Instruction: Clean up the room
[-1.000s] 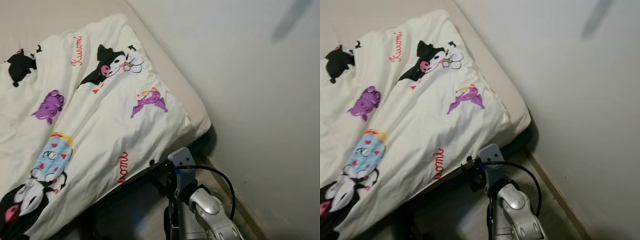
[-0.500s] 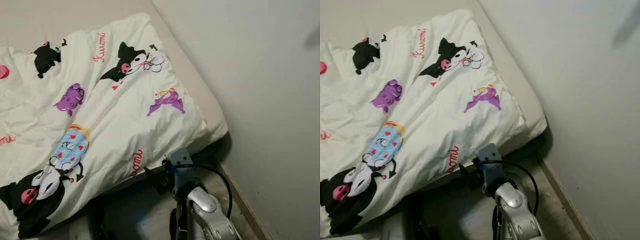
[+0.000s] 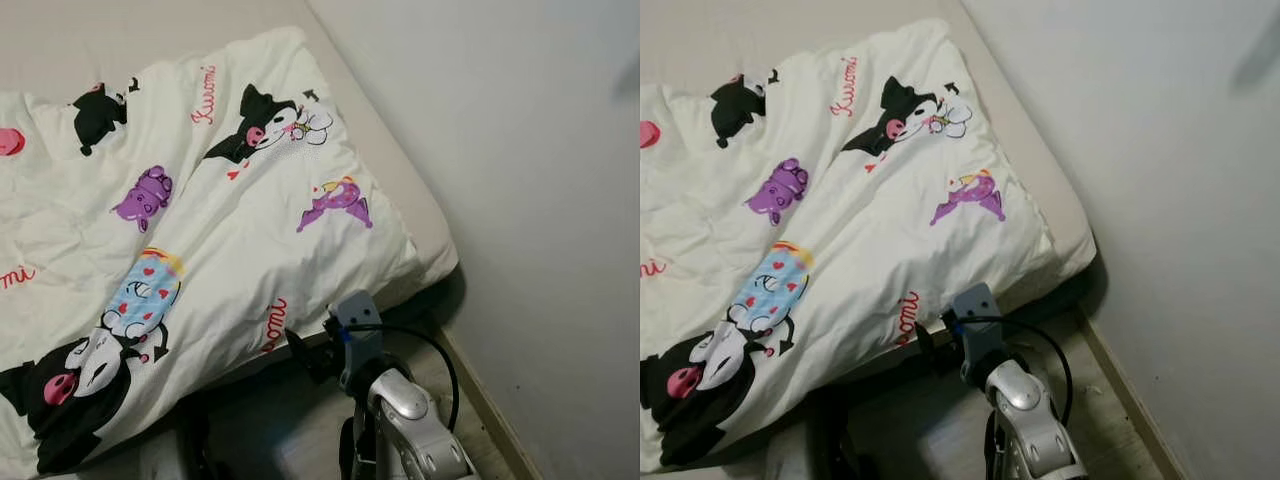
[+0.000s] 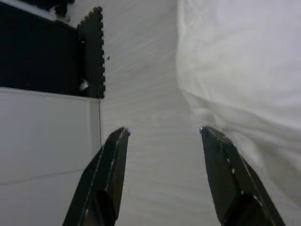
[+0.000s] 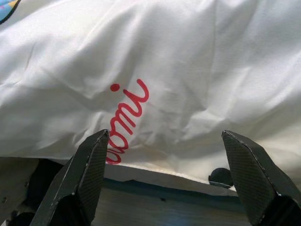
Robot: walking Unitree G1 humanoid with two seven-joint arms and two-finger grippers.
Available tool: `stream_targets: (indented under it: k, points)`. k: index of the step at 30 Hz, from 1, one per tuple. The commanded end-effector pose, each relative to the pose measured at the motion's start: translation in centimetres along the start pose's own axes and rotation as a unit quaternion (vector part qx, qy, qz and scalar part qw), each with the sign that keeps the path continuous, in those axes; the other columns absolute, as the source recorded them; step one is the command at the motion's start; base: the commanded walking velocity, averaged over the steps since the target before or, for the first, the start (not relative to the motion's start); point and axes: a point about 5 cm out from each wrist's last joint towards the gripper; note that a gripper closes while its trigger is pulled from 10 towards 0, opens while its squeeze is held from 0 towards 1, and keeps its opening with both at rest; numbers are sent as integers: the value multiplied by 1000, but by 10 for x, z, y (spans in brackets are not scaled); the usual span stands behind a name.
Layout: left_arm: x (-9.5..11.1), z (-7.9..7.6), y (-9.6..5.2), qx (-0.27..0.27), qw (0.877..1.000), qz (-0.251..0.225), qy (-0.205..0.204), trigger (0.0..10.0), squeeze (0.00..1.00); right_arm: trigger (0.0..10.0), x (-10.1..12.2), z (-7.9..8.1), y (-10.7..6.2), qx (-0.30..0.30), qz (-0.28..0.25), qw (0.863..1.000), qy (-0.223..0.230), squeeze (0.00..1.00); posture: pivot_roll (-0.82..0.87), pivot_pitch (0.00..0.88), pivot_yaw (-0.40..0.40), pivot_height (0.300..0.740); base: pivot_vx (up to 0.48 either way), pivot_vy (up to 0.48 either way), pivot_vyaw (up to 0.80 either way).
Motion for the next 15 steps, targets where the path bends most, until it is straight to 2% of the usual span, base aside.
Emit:
stream_targets:
  k: [1,2,3,4,5,6,7,8,9,10,12,13,14,15]
  points:
    - [-19,0,0,7,999,44,8,10000,0,10000,-11,-1,-4,-4,15,1000,13,0,-57,446,2,561,0,0,0]
    - [-19,0,0,7,999,44,8,10000,0,10000,-11,-1,-4,-4,15,1000,13,0,-57,446,2,561,0,0,0]
    - [-20,-5,4,11,998,50,-44,10000,0,10000,-11,-1,-5,-4,14,1000,13,0,-69,447,-7,561,0,0,0]
    - [-18,-11,7,8,991,49,-125,10000,0,10000,-10,-2,-6,-5,13,1000,12,0,-79,448,-15,561,0,0,0]
    - [-13,-16,11,3,979,37,-202,10000,0,10000,-10,-2,-6,-5,12,1000,11,0,-88,451,-18,561,0,0,0]
    - [-5,-23,15,-7,966,16,-259,10000,0,10000,-9,-3,-8,-6,11,1000,11,0,-88,451,-18,561,0,0,0]
    - [-4,-24,16,-8,965,12,-261,10000,0,10000,-9,-3,-8,-6,11,1000,11,0,-90,452,-20,561,0,0,0]
    - [3,-27,18,-22,955,-5,-296,10000,0,10000,-9,-3,-8,-5,11,1000,10,0,-106,454,-34,561,0,0,0]
    - [9,-30,21,-39,938,-19,-344,10000,0,10000,-8,-3,-9,-4,10,1000,8,0,-114,456,-38,561,0,0,0]
    - [9,-30,21,-39,938,-19,-344,10000,0,10000,-8,-3,-9,-4,10,1000,8,0,-114,456,-38,561,0,0,0]
    - [24,-38,26,-68,901,-46,-425,10000,0,10000,-7,-3,-11,-1,9,1000,7,0,-129,459,-49,561,0,0,0]
    - [24,-38,26,-68,901,-46,-425,10000,0,10000,-7,-3,-11,-1,9,1000,7,0,-129,459,-49,561,0,0,0]
    - [29,-42,28,-81,891,-48,-444,10000,0,10000,-7,-3,-12,1,11,1000,5,0,-138,462,-55,561,0,0,0]
    - [32,-49,30,-93,893,-42,-438,10000,0,10000,-8,-2,-13,3,12,1000,4,0,-144,465,-55,561,0,0,0]
Point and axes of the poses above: a point about 5 cm out from each wrist's last joint towards the gripper, its own y axis pointing out of the wrist towards the gripper, its own x axis along the axis of the wrist's last joint, z = x × y, and after that the axes turned 13 degrees about y, right-handed
